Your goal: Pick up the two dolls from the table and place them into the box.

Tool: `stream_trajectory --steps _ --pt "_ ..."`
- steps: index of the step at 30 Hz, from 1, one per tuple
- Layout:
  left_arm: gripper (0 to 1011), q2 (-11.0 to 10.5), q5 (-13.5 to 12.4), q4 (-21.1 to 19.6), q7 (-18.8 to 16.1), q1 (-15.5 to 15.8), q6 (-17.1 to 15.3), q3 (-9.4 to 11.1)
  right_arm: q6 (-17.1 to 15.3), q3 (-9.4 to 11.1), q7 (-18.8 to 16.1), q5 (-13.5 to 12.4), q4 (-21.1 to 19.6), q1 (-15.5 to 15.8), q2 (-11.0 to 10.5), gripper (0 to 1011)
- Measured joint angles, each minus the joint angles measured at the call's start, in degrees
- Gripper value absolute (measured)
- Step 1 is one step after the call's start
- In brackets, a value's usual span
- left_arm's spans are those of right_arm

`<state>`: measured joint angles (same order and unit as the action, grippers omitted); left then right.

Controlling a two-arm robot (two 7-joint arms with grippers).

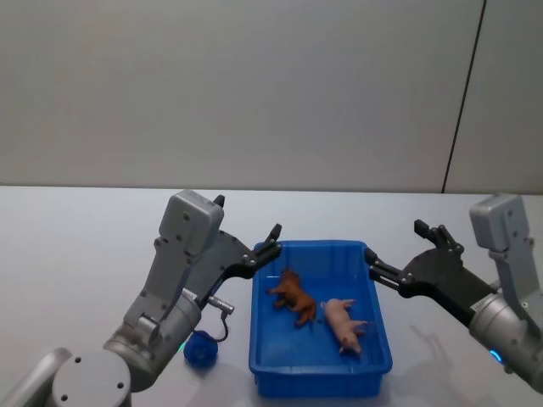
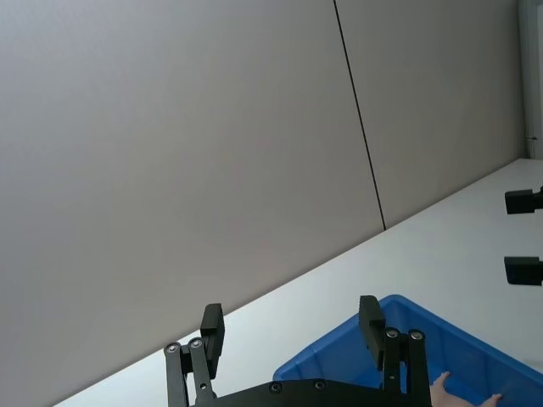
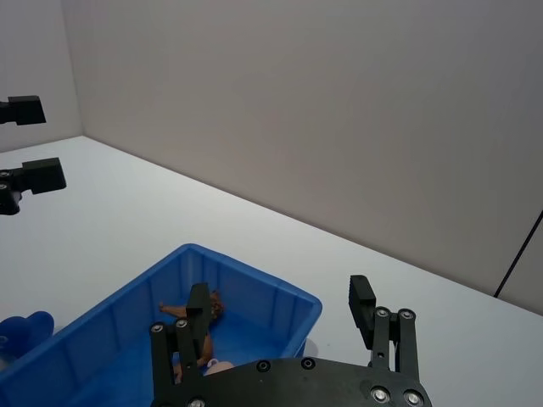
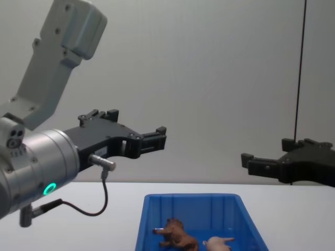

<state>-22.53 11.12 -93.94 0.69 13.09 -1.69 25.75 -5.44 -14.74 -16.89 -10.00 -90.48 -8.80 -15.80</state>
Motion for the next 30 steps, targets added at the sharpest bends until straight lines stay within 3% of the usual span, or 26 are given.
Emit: stream_trajectory --steps 8,16,30 --pt "1001 -1.96 0.42 -2.26 -0.53 -1.79 -2.57 -0.72 0.33 0.5 -0.11 -0.63 -0.34 0.45 -0.69 1001" --pt "1001 -4.79 2.82 -4.18 -1.82 -4.71 -5.64 -1.69 0.51 0.78 -0.17 -0.91 -0.54 0.7 -1.09 1001" --pt "1001 -7.34 6.83 -2.42 -1.4 -7.77 -8.78 -2.74 0.65 0.99 -0.23 -1.17 -0.67 0.9 -1.4 1001"
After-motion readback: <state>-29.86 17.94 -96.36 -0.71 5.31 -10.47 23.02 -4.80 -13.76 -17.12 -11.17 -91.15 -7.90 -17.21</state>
